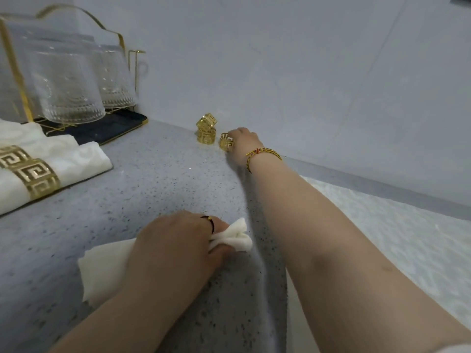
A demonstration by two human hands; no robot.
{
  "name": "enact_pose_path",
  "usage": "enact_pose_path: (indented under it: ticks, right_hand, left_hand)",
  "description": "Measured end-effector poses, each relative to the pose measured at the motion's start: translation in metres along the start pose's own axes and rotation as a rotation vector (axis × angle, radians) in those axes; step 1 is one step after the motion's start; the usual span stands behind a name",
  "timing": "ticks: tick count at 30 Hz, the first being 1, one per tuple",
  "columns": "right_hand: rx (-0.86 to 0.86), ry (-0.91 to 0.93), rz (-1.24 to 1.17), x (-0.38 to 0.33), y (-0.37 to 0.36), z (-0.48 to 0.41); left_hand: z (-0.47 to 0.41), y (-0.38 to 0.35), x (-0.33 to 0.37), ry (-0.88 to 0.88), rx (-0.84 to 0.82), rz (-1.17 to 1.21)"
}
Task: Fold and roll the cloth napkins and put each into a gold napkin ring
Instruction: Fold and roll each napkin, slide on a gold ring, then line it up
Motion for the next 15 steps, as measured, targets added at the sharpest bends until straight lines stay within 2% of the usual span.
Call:
enact_pose_path:
  ticks: [2,5,9,10,12,14,15]
  right_hand:
    - [-0.019,-0.018,0.035,0.000,-0.006,-0.008]
    - [0.007,-0.054,-0.032,0.000,-0.010,-0.017]
    - [0.079,-0.101,-0.107,0.003,-0.003,-0.021]
    - [0.091,-0.097,-0.124,0.002,-0.003,-0.020]
    - [0.120,-0.095,-0.195,0.006,0.001,-0.015]
    - [0.156,-0.102,-0.272,0.015,0.007,-0.002]
    - [0.173,-0.103,-0.311,0.021,0.013,0.006]
  left_hand:
    - [0.005,-0.010,-0.008,0.048,-0.072,0.039]
    - [0.006,-0.010,-0.014,0.098,-0.087,0.135]
    - [0.004,0.011,0.006,-0.083,0.036,0.125]
    - [0.005,0.013,0.008,-0.092,0.021,0.117]
    - [0.004,0.010,-0.001,0.042,-0.064,0.143]
    - [0.010,0.007,0.001,0.071,-0.092,0.243]
    - [0.008,0.003,-0.001,0.079,-0.100,0.212]
Point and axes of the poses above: each hand's wrist, its own z-axis away from the middle knuckle, its own y-axis out of the back of the hand, x = y × z, the point moved 9 cm from there along -z, towards the middle knuckle, and after that the axes turned 7 degrees about z, right-handed, at the moved point
